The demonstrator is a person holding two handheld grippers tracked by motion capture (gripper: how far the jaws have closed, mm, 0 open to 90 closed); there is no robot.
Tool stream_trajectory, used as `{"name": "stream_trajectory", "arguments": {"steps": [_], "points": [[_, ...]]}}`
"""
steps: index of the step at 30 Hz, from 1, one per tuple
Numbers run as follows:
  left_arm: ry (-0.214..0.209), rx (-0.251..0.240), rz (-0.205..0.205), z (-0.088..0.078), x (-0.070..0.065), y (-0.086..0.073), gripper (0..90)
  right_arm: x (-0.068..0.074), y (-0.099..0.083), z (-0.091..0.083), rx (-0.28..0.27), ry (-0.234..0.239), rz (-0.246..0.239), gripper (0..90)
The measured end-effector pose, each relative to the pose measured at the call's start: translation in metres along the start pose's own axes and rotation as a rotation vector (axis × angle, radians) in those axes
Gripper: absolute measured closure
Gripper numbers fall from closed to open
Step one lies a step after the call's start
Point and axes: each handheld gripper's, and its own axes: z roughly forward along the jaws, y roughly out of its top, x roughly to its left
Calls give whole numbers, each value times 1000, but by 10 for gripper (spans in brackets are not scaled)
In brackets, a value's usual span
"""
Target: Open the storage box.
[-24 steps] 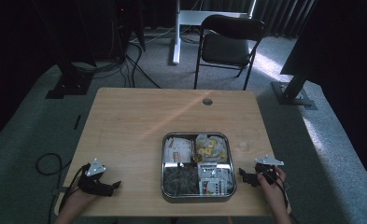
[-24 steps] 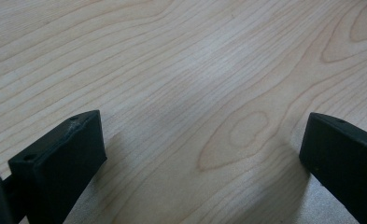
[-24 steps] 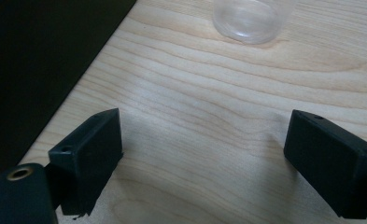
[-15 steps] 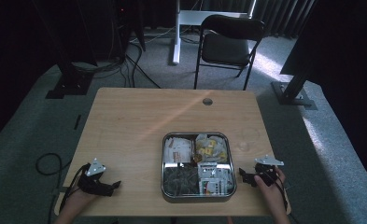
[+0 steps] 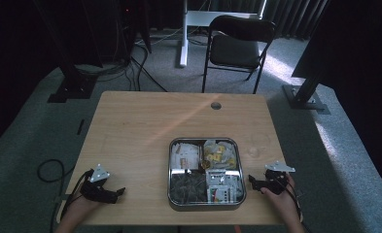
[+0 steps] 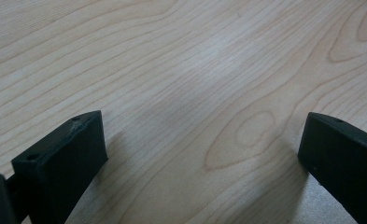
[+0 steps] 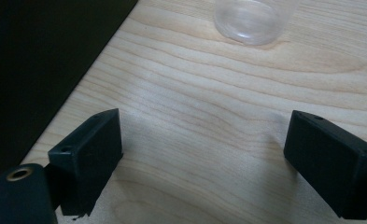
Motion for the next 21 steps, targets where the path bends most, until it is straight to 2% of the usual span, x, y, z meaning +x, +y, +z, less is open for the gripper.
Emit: {"name": "stream_trajectory", "arguments": {"steps": [5, 14, 21], "points": [[-3, 5, 10, -2, -3, -1, 11, 0, 0, 0, 0, 0, 1, 108], [-73, -44, 41, -5, -11, 9, 24, 0, 0, 0, 0, 0, 1, 109], [-99, -69, 67, -6, -18, 20, 24, 0, 0, 0, 0, 0, 1, 108]]}}
